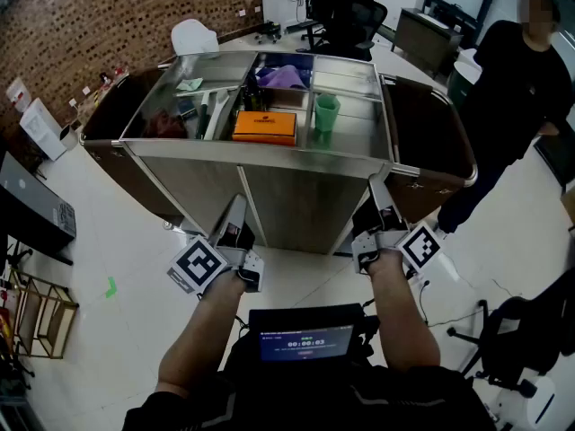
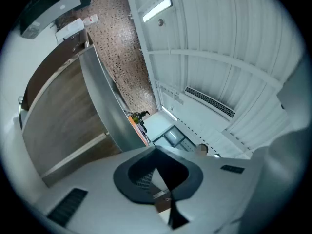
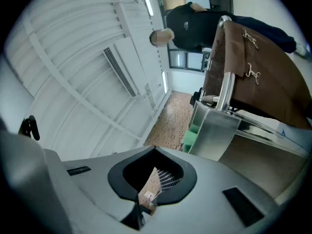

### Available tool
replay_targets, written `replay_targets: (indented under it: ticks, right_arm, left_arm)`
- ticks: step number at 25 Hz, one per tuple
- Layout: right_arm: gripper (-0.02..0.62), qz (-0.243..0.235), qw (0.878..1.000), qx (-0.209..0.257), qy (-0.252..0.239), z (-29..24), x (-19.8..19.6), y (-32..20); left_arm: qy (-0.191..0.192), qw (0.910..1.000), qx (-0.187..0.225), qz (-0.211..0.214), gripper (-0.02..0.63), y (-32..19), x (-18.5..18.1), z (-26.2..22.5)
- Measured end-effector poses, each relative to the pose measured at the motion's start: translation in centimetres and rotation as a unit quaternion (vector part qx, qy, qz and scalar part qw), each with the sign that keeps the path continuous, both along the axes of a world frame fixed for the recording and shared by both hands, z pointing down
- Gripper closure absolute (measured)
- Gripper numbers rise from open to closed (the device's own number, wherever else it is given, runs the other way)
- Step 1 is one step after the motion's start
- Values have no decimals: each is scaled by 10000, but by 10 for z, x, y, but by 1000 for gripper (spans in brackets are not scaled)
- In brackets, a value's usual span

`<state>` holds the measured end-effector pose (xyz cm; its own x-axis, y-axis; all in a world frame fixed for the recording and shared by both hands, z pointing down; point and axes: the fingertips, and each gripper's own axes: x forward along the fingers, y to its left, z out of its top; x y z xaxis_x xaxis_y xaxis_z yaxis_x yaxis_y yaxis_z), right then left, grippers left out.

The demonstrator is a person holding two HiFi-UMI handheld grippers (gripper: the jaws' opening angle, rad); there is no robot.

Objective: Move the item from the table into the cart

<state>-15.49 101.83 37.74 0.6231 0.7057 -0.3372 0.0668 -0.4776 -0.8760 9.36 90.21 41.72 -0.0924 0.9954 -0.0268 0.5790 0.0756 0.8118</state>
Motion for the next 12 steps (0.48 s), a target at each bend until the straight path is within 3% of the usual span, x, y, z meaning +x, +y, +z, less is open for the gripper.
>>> replay_targets:
  ticks: [3, 6, 10, 12]
  right_arm:
    - [588, 6, 9992, -183, -356, -11, 29, -11]
    - [588, 20, 9960, -564, -689, -22, 51, -17]
    - [588, -429, 9892, -925, -1053, -25, 90, -19]
    - [588, -684, 9815, -1193, -1331, -29, 108, -21]
  left_arm:
    - [-14, 9995, -294, -74, 606, -12, 34, -10]
    - [273, 9990, -291, -190, 606, -24, 64, -11]
    - [531, 9969, -101, -567, 606, -43, 88, -2]
    - [886, 9928, -51, -804, 606, -54, 93, -4]
